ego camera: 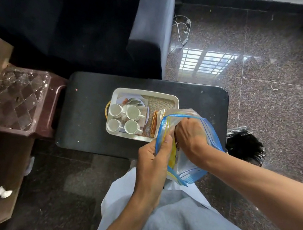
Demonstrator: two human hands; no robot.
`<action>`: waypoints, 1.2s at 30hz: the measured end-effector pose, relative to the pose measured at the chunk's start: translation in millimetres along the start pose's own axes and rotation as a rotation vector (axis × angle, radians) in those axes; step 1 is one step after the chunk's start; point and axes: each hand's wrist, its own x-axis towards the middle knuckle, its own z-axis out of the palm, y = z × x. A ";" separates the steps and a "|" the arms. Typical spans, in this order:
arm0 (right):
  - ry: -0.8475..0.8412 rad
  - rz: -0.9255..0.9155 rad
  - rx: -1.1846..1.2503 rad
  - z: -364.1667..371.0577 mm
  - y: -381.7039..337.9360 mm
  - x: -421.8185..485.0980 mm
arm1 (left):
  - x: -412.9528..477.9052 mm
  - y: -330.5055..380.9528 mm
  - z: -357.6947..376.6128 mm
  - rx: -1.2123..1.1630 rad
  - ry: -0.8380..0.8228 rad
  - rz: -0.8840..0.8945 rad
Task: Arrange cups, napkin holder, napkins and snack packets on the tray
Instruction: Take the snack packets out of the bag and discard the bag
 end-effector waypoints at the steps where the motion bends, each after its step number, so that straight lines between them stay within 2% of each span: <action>1: -0.011 0.004 -0.002 -0.8 0.0 -2.7 | -0.4 0.7 0.3 -0.001 -0.006 0.008; 5: -0.036 0.048 -0.010 -7.6 0.4 -10.8 | -1.8 1.8 0.7 -0.016 0.002 0.018; 12: -0.016 0.007 0.046 -22.1 5.9 -6.2 | -2.1 1.0 2.9 -0.011 0.001 0.051; 16: -0.019 0.051 0.210 -48.7 2.3 -22.8 | -0.7 2.7 5.2 -0.032 0.068 0.064; 19: 0.168 0.020 0.316 -71.5 9.1 -48.7 | -0.3 4.0 3.4 -0.005 0.092 0.076; 22: 0.093 0.059 0.750 -81.9 25.4 -62.7 | 0.2 9.6 -1.2 -0.029 0.088 0.066; 24: 0.078 0.123 0.921 -82.6 39.8 -68.2 | 1.5 12.7 -4.8 -0.040 0.110 0.071; 30: 0.365 0.090 1.333 -76.2 68.4 -93.2 | 5.2 20.1 -12.6 -0.075 0.139 0.099; 31: 0.367 0.090 1.450 -73.1 70.9 -96.5 | 5.8 20.9 -13.3 -0.081 0.137 0.100; 34: 0.311 0.050 2.006 -64.2 80.6 -106.5 | 6.3 23.8 -15.3 -0.111 0.148 0.083; 36: 0.357 0.069 2.258 -56.3 90.5 -111.8 | 6.1 25.8 -16.6 -0.106 0.145 0.069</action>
